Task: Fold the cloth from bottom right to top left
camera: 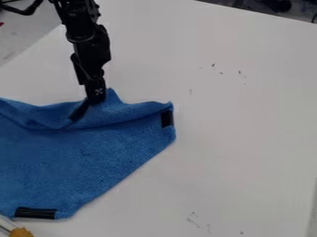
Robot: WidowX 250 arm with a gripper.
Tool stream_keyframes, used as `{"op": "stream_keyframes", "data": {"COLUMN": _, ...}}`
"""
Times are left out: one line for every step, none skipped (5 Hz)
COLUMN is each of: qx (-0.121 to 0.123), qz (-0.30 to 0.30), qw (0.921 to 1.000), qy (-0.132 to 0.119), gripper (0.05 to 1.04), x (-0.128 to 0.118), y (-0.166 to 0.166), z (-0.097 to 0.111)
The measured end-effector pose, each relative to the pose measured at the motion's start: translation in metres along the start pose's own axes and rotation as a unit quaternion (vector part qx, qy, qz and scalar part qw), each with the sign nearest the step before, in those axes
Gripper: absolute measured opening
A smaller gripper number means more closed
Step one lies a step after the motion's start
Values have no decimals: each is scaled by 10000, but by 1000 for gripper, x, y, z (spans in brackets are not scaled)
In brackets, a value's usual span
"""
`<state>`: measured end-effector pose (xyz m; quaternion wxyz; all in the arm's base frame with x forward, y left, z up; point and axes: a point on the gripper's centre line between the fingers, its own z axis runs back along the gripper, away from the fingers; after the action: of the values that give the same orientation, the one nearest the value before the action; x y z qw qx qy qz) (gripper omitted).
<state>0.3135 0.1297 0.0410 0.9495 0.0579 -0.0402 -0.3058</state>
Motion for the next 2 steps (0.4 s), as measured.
{"op": "stream_keyframes", "data": {"qx": 483, "qz": 250, "qw": 9985, "qy": 53, "gripper": 999, "x": -1, "y": -24, "z": 40}}
{"op": "stream_keyframes", "data": {"qx": 573, "qz": 828, "qw": 9949, "qy": 28, "gripper": 999, "x": -19, "y": -63, "z": 53}}
